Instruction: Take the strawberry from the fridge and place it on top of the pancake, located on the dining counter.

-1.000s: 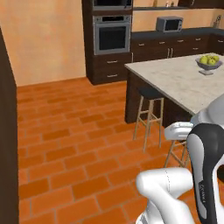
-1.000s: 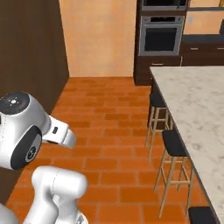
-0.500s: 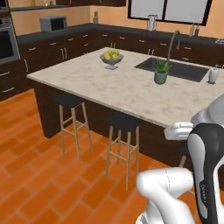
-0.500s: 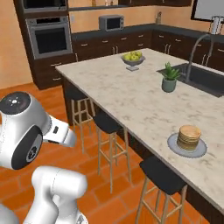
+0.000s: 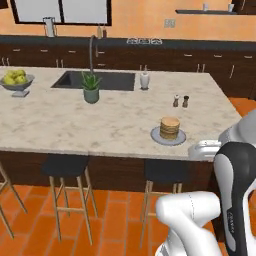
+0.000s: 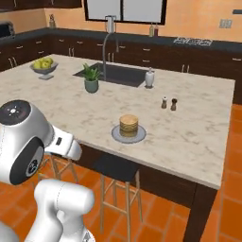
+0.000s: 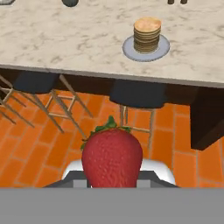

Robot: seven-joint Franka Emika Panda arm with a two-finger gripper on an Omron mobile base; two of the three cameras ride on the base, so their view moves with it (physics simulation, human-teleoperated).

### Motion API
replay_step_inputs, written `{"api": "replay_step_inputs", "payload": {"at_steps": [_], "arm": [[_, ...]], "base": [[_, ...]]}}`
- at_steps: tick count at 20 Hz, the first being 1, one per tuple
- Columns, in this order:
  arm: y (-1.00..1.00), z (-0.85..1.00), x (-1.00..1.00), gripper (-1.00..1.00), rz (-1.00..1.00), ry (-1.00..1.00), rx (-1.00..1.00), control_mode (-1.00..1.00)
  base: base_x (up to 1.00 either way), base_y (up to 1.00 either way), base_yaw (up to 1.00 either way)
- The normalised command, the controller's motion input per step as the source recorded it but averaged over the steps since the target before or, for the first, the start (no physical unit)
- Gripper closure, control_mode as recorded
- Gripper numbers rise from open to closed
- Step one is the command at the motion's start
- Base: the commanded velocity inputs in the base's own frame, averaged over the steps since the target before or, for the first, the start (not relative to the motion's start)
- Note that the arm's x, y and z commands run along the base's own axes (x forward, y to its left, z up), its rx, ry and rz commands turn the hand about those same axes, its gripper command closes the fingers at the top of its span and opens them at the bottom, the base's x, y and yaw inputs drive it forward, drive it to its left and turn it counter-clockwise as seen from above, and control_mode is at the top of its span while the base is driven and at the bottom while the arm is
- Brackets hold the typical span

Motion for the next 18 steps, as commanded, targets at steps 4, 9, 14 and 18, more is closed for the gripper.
{"api": "replay_step_inputs", "payload": {"at_steps": [4,9,14,18], "arm": [[0.00,0.00,0.00,1.00,0.00,0.00,0.00,1.00],[0.00,0.00,0.00,1.00,0.00,0.00,0.00,1.00],[0.00,0.00,0.00,1.00,0.00,0.00,0.00,1.00],[0.00,0.00,0.00,1.00,0.00,0.00,0.00,1.00]], "base": [[0.97,0.01,-0.59],[0.80,0.12,-0.42],[0.19,0.51,-0.22],[0.04,0.62,-0.13]]}}
